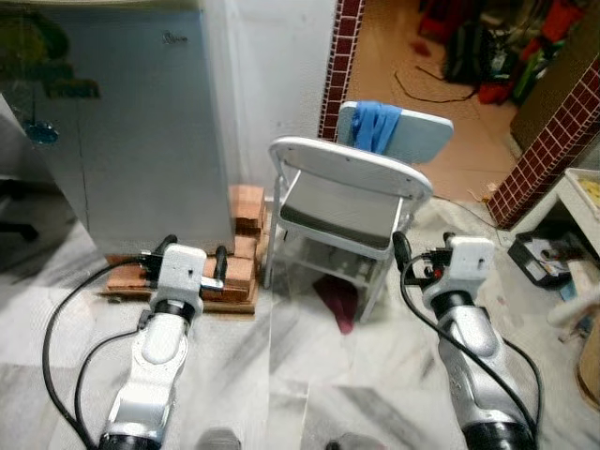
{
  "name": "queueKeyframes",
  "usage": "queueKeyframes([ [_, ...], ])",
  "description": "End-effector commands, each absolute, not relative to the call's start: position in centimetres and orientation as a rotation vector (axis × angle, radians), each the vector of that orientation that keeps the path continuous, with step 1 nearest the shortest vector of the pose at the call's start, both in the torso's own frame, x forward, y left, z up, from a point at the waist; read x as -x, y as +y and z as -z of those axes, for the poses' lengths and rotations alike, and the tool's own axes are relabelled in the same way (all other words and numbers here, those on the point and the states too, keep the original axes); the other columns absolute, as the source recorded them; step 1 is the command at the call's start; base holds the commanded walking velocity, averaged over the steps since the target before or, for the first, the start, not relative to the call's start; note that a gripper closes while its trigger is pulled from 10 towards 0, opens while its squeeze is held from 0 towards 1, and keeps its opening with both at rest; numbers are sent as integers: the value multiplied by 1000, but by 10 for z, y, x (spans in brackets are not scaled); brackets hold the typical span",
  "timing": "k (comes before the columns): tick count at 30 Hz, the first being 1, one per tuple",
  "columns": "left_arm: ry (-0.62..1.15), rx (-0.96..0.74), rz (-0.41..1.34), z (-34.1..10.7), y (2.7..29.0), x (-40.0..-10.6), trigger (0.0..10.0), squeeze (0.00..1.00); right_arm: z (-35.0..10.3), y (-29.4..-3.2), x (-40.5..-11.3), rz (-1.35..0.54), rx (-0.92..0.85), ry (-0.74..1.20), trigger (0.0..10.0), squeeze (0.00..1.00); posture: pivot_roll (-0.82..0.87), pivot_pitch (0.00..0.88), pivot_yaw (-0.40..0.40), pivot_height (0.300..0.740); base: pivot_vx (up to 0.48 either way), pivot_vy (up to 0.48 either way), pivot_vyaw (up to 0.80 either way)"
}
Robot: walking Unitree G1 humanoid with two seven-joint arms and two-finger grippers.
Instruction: Restocking fridge
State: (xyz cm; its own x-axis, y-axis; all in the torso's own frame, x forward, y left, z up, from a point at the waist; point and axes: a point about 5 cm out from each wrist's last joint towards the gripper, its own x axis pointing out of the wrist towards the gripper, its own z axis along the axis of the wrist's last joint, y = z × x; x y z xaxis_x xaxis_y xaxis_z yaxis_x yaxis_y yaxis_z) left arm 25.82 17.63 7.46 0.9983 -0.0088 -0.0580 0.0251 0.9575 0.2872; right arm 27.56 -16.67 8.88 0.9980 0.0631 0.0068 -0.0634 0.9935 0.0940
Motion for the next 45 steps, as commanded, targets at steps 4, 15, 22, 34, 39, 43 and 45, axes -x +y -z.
queueKeyframes([
  [4, 35, -274, 39, -77, 171, -260, 10000, 0, -93, -177, -277, -23, -88, -22, 10000, 0, 94, 45, -33, 740, 0, 480, -686],
  [15, 37, -256, 30, -77, 173, -263, 10000, 0, -90, -175, -275, -12, -106, -10, 10000, 0, 88, 45, -30, 740, 0, 480, -707],
  [22, 37, -262, 49, -76, 171, -263, 10000, 0, -89, -176, -275, -1, -112, -6, 10000, 0, 89, 44, -25, 740, 0, 480, -711],
  [34, 31, -301, 121, -75, 162, -264, 10000, 0, -85, -176, -275, 36, -125, -8, 10000, 0, 86, 23, 21, 740, 0, 480, -439],
  [39, 8, -334, 198, -80, 152, -271, 10000, 0, -86, -178, -278, 71, -131, -27, 10000, 0, 72, 16, 56, 740, 0, 479, 0],
  [43, 6, -342, 203, -82, 152, -275, 10000, 0, -87, -177, -279, 73, -130, -29, 10000, 0, 71, 16, 53, 740, 0, 473, 0],
  [45, 4, -341, 197, -82, 152, -277, 10000, 0, -87, -177, -279, 68, -127, -29, 10000, 0, 77, 18, 46, 740, 0, 458, 0],
])
